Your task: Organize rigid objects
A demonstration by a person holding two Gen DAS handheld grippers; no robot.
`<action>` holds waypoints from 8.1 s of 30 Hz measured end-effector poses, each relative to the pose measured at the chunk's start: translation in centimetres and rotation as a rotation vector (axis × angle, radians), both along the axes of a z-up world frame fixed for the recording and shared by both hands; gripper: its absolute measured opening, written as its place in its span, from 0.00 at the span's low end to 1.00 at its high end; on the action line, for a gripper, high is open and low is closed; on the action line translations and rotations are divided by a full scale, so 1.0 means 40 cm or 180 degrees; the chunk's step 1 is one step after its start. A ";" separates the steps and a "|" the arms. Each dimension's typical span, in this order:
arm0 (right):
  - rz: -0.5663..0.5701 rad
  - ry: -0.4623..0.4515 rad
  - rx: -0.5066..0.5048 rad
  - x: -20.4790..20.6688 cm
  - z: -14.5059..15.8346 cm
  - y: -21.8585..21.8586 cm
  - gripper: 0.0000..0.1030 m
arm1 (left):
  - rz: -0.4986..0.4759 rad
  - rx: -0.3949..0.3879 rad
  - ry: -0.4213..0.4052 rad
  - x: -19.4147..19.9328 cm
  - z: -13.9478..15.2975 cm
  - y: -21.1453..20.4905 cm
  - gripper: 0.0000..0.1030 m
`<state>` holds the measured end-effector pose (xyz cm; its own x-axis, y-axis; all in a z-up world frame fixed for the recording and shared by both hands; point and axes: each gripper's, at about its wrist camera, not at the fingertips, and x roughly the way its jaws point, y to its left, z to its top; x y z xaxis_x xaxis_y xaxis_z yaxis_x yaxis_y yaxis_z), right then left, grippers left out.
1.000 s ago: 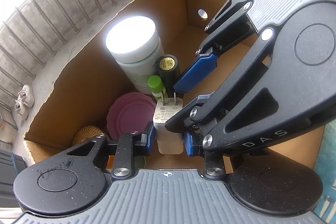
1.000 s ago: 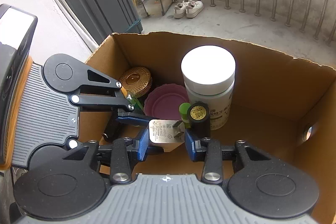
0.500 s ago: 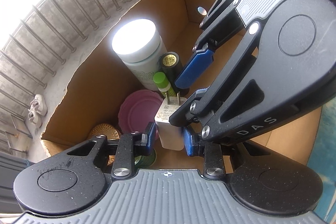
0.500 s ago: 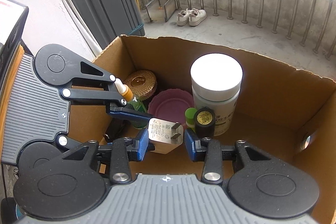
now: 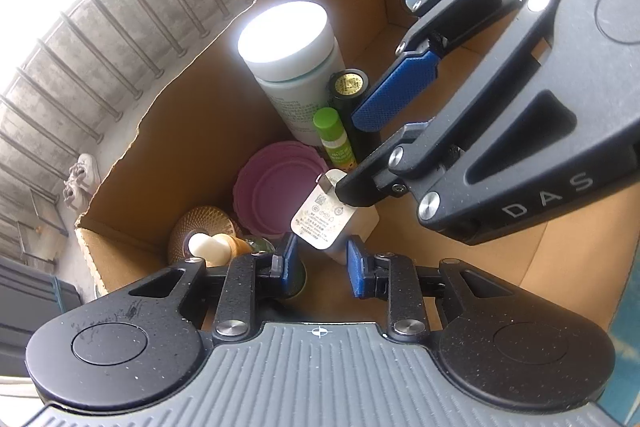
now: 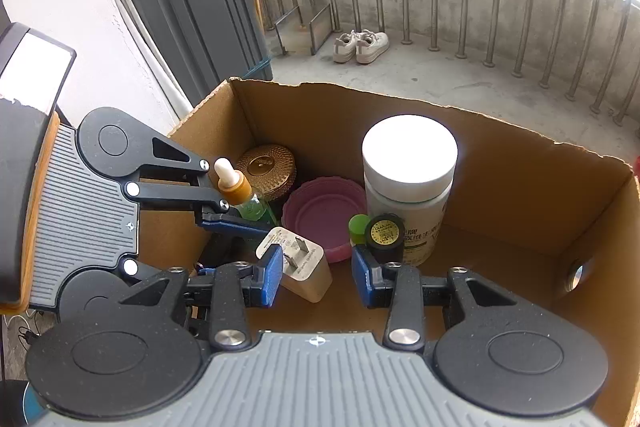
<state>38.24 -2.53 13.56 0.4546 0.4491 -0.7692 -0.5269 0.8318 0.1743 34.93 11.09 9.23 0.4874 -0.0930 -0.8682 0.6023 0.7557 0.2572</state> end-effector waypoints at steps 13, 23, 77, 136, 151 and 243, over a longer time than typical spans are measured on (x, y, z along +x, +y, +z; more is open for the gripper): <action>0.0093 -0.0465 0.0320 -0.138 0.087 -0.078 0.40 | 0.0239 -0.0245 -0.0521 -0.138 0.124 0.035 0.29; -0.0973 -0.1135 0.0769 -0.480 0.128 -0.400 0.42 | -0.0102 -0.1422 -0.0836 -0.423 0.147 -0.060 0.44; -0.1274 0.0006 0.1294 -0.446 -0.218 -0.433 0.44 | 0.0354 -0.0819 -0.0907 -0.358 -0.138 -0.276 0.17; -0.0694 0.0118 0.0162 -0.026 0.078 -0.269 0.22 | -0.0357 -0.0629 -0.0589 0.034 0.105 -0.133 0.15; -0.0322 0.1053 -0.0157 0.044 -0.053 -0.165 0.31 | -0.0380 -0.0266 -0.0038 0.013 0.031 -0.071 0.14; 0.0367 -0.0357 0.0137 -0.215 0.116 -0.235 0.53 | -0.0370 -0.1098 0.0361 -0.166 0.139 -0.040 0.64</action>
<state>29.65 -11.94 18.19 0.4801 0.5348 -0.6954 -0.6367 0.7577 0.1432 28.28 9.50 14.79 0.3590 -0.4382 -0.8241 0.6992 0.7112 -0.0736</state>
